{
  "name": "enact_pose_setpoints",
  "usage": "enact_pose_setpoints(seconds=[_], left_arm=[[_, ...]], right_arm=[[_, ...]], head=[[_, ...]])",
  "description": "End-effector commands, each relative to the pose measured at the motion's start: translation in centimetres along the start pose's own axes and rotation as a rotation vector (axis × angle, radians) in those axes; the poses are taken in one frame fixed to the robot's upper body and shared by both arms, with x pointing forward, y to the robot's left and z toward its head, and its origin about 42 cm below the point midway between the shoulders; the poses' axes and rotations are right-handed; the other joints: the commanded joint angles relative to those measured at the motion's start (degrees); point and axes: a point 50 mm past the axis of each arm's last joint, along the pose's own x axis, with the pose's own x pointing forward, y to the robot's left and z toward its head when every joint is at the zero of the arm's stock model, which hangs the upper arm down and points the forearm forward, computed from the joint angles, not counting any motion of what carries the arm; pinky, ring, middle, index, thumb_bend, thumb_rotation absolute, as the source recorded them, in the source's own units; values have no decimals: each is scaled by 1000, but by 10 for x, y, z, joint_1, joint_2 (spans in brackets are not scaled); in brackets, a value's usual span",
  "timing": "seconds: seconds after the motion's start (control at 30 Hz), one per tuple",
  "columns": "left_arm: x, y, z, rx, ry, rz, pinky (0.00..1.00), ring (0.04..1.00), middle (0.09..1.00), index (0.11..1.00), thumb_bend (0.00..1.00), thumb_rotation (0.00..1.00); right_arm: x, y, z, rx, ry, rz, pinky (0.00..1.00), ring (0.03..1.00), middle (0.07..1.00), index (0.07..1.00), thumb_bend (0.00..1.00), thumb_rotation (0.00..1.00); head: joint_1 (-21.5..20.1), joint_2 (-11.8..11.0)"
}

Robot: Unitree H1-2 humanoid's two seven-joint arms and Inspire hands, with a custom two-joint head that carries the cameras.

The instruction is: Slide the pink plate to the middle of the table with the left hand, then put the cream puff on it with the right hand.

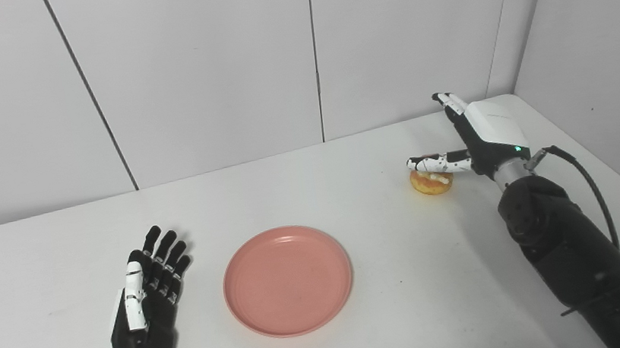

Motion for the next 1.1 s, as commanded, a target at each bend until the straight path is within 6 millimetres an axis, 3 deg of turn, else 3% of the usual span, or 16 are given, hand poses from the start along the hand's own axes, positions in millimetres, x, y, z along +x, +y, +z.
enact_pose_setpoints(seconds=[0.0,0.2,0.57,0.87,1.07], left_arm=[[-35,28,-36,-19,162,86,946,917,922,914,344,1000],[-35,28,-36,-18,161,85,943,914,920,912,347,1000],[-35,29,-35,-17,163,88,938,910,918,912,350,1000],[-36,30,-36,-17,162,84,947,918,926,918,357,1000],[-36,27,-33,-7,159,85,927,905,913,907,361,1000]], right_arm=[[19,-27,12,-5,-23,-75,726,885,958,940,901,625],[30,-16,10,-6,5,-28,672,862,949,952,890,576],[42,1,9,13,26,35,662,860,947,941,888,513],[43,3,7,36,34,82,674,850,931,938,881,475],[42,1,8,51,51,136,666,832,918,908,839,378]], head=[[0,1],[1,4],[2,9],[7,16],[7,19]])
